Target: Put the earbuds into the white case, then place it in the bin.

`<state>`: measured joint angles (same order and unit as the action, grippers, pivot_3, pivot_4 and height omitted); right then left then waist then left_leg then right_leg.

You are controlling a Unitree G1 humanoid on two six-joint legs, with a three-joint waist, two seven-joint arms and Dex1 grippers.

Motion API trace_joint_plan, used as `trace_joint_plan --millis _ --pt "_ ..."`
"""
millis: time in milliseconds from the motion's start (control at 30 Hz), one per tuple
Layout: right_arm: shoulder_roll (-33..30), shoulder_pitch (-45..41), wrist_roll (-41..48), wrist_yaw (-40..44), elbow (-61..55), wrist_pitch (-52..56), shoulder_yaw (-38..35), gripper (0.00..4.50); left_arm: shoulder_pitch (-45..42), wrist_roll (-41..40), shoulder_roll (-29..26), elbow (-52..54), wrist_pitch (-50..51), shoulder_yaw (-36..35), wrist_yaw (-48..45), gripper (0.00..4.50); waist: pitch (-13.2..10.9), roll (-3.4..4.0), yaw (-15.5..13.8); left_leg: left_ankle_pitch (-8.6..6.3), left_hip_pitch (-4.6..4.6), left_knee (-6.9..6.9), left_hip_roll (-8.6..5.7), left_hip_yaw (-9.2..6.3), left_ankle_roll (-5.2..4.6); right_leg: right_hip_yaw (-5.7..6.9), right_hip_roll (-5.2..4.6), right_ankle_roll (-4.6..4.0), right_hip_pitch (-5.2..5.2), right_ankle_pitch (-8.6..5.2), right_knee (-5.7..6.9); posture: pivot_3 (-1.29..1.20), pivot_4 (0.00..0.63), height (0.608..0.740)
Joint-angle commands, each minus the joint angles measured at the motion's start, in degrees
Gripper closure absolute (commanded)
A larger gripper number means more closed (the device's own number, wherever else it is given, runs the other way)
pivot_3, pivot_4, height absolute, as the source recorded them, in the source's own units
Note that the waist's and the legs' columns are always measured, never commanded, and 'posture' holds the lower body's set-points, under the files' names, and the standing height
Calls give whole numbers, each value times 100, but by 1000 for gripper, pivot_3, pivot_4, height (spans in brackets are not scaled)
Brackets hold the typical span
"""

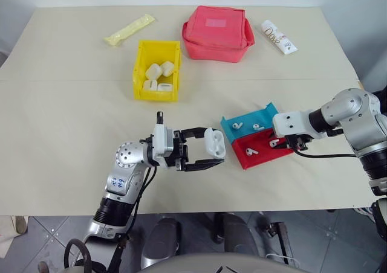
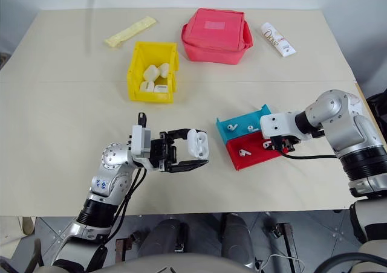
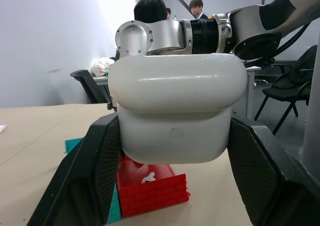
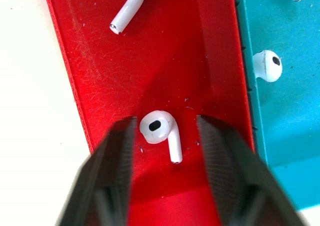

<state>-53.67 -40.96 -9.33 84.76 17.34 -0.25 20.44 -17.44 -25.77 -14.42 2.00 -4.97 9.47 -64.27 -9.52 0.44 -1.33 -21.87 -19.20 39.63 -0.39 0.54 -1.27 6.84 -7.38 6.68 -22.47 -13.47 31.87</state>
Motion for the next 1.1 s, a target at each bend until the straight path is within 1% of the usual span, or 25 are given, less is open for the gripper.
trace_joint_plan --millis 33,67,267,400,500,633,700,767,933,1000,1100 --pt "19 -10 -68 62 13 -46 27 3876 23 -4 -28 321 -44 8 72 1706 0 0 -1 0 0 0 0 0 0 0 0 0 0 0 0 0 150 740" --pt "19 -6 -81 59 26 -53 33 4044 29 -4 -35 328 -42 10 77 1706 0 0 -1 0 0 0 0 0 0 0 0 0 0 0 0 0 150 740" --pt "42 21 -1 4 -28 32 -72 4043 64 -4 -57 344 -39 33 82 1706 0 0 0 0 0 0 0 0 1 0 0 0 0 0 0 0 150 740" --pt "37 199 564 -73 -578 572 -560 4043 57 -34 -38 284 -25 72 18 1706 -1 2 -6 0 -1 0 1 -1 1 1 -2 0 0 0 0 0 150 740" --pt "66 571 1293 -261 -1384 1197 -1178 4043 14 -90 -12 126 -31 90 -94 1706 -3 6 -9 -1 -1 0 0 -2 1 0 -4 0 -1 0 0 0 150 740" --pt "225 1175 2673 -532 -2714 2247 -2166 4043 -119 -163 43 -173 -85 43 -299 1706 -3 6 -20 -2 -3 1 2 -9 4 2 -8 0 1 0 -2 0 150 740" --pt "459 1452 3577 -895 -3464 2893 -2751 4043 -255 -179 56 -425 -174 21 -510 1706 -3 6 -31 -4 -1 1 3 -12 7 2 -13 0 3 0 -3 0 150 740" --pt "785 1569 4217 -1318 -3914 3256 -3085 4043 -386 -189 86 -637 -261 10 -679 1706 -3 6 -23 -6 -1 3 7 -16 10 2 -16 0 4 0 -3 0 150 740" --pt "1514 1622 5283 -2112 -4425 3824 -3135 4043 -788 -211 268 -1121 -337 -39 -862 1706 -2 7 -23 -6 -3 2 7 -18 10 0 -17 -1 2 0 -2 0 150 740" --pt "1759 1613 5482 -2315 -4477 3865 -3021 4043 -947 -230 354 -1267 -328 -56 -926 1706 -2 7 -19 -6 -3 1 5 -17 7 1 -13 -1 2 0 -2 0 150 740" --pt "1948 1624 5607 -2476 -4470 3848 -2884 4043 -1119 -228 447 -1410 -313 -79 -984 1706 -2 7 -20 -5 -4 1 3 -15 4 3 -5 -1 1 0 -1 0 150 740"
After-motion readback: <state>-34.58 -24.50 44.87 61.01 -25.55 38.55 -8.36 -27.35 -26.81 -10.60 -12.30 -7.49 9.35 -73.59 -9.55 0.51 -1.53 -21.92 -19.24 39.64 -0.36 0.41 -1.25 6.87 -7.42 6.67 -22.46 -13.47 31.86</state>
